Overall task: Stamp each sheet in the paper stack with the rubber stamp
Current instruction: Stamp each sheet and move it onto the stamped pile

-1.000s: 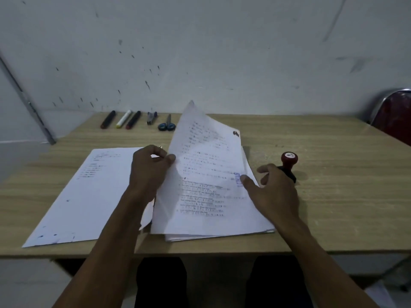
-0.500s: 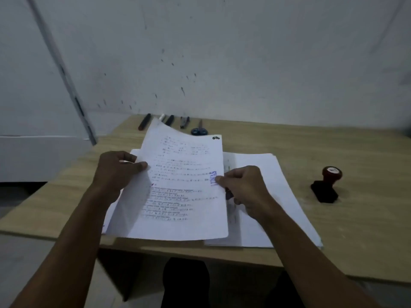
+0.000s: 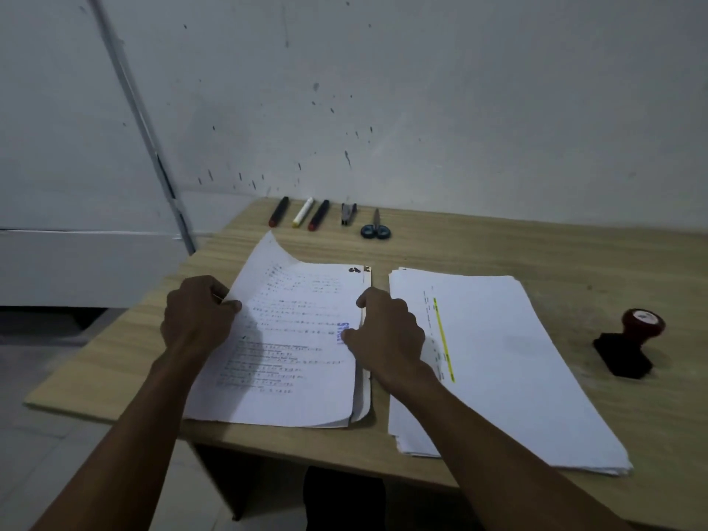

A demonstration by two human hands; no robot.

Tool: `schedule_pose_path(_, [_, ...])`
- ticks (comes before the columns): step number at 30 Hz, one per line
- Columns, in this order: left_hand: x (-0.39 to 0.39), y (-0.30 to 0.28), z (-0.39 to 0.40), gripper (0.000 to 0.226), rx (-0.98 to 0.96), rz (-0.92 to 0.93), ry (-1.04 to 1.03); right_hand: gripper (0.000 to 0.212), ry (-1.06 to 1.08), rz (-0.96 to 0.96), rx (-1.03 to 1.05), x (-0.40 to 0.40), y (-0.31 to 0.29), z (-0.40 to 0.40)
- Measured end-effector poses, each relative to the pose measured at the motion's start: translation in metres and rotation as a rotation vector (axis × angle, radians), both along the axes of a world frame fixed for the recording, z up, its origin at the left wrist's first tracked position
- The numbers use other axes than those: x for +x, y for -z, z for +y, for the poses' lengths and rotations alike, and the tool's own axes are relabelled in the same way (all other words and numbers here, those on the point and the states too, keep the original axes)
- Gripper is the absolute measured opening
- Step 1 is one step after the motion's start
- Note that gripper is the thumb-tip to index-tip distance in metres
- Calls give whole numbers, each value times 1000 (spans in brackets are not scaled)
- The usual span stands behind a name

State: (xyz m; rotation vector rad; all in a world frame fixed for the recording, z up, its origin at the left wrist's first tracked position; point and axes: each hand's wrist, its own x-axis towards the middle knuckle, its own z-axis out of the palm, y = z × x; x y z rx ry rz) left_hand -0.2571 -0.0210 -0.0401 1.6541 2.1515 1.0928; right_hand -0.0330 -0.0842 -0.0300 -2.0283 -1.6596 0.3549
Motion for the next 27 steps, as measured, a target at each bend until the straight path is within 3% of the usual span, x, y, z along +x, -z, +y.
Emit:
schedule_pose_path(5, [2,8,-1,19,-15,26,-9,31,-22,-84,69,0,2,-6])
schedule_pose_path(10, [6,12,0,51,-65,41,-44,36,-71,-62,44,-3,3,-11])
schedule_pose_path(22, [21,6,-3,47,-131,51,-19,37,-138,88,10,0,-4,-16])
schedule_pose_path(27, [30,3,-9,49,-31,141,-10,38,-148,78,46,7,-9,-24])
